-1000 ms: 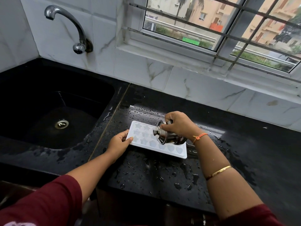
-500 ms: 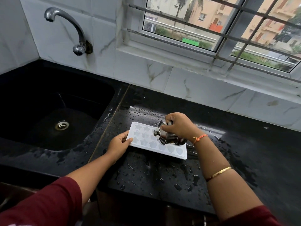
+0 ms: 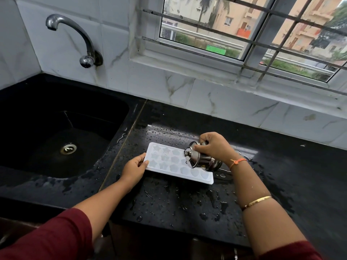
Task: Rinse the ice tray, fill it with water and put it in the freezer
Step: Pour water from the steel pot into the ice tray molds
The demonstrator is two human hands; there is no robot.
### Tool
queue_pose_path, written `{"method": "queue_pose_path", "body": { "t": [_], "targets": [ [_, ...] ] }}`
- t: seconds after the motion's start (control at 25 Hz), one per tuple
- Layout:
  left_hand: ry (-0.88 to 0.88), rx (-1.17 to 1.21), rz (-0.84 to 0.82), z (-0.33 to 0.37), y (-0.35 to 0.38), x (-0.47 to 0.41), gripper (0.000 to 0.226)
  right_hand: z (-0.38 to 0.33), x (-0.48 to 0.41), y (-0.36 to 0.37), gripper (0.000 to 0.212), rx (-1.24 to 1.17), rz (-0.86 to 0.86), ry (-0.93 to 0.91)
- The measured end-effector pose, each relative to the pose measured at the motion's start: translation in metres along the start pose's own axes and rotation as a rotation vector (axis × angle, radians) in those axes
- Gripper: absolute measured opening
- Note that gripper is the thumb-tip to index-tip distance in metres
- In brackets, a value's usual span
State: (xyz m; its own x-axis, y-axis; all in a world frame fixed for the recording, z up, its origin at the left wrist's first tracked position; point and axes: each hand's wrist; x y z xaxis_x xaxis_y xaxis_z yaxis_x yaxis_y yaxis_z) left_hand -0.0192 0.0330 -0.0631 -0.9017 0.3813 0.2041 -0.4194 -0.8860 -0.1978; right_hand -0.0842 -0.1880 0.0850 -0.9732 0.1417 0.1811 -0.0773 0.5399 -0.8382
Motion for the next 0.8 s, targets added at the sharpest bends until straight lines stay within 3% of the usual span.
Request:
{"method": "queue_pose_path", "body": {
  "t": [0.8],
  "targets": [
    [0.002, -0.019, 0.023, 0.0046, 0.0044, 0.0032, 0.042, -0.0038, 0.0081, -0.0024, 0.043, 0.126, -0.012, -0.025]
  ]
}}
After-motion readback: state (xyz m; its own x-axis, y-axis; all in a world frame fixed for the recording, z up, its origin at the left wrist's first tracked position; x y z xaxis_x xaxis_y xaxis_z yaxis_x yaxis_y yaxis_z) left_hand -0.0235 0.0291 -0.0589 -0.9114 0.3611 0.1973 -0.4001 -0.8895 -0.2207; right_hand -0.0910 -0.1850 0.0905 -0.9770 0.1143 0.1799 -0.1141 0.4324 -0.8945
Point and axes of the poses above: each hand's wrist, its own x-axis away from the middle knuckle, its own y-axis out of the palm, z = x × y, and after that the axes turned 8 degrees about -z, right-handed
